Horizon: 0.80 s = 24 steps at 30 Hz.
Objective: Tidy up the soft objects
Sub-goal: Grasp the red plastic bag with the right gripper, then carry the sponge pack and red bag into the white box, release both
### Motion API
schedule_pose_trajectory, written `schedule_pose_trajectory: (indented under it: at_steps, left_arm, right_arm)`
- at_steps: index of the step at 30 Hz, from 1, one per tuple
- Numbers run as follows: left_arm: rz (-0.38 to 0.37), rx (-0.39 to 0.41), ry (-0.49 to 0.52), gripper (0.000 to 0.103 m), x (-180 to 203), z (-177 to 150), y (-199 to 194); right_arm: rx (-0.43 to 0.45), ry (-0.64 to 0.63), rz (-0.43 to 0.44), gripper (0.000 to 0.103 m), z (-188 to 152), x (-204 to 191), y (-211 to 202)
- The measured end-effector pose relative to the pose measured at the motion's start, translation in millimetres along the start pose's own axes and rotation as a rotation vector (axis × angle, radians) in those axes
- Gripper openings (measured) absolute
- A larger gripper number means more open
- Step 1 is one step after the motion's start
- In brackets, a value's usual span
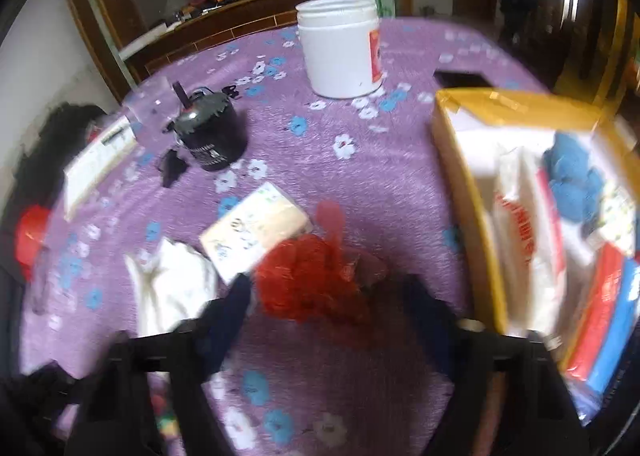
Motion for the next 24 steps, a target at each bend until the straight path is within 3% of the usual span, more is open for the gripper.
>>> schedule_pose_trajectory:
  at_steps: [2, 9, 16, 24]
  left_arm:
    - [0.008, 0.006, 0.000, 0.015, 1.2, 1.3, -0.2]
    - [-0.020, 0.057, -0.061, 0.015, 6.2, 22.1, -7.0]
    - [-0.071, 0.115, -0.139, 0.015, 28.5, 66.7, 4.5]
    - [-0.064, 0.148, -0.176, 0.015, 52.3, 99.6, 28.8]
  right_arm:
    - [0.001, 0.069, 0.072, 0.035, -4.7, 6.1, -3.9]
    - [0.169, 0.130, 0.154, 0.034, -6.6, 16.9, -27.4]
    - [0.274, 0.218, 0.165, 0.034, 5.1, 42.4, -44.6]
    - [0.352, 0.274, 0.136, 0.034, 14.5, 65.2, -66.5]
Point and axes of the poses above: each gripper's, at about its wrist camera, not at the fingertips, and y roughly the way its jaws point, x to its right, z to its top, the point moved 2 cm from there along y, roughly the way its jaws point, and after that the axes turned 9 degrees about x, right-handed, at the moved point
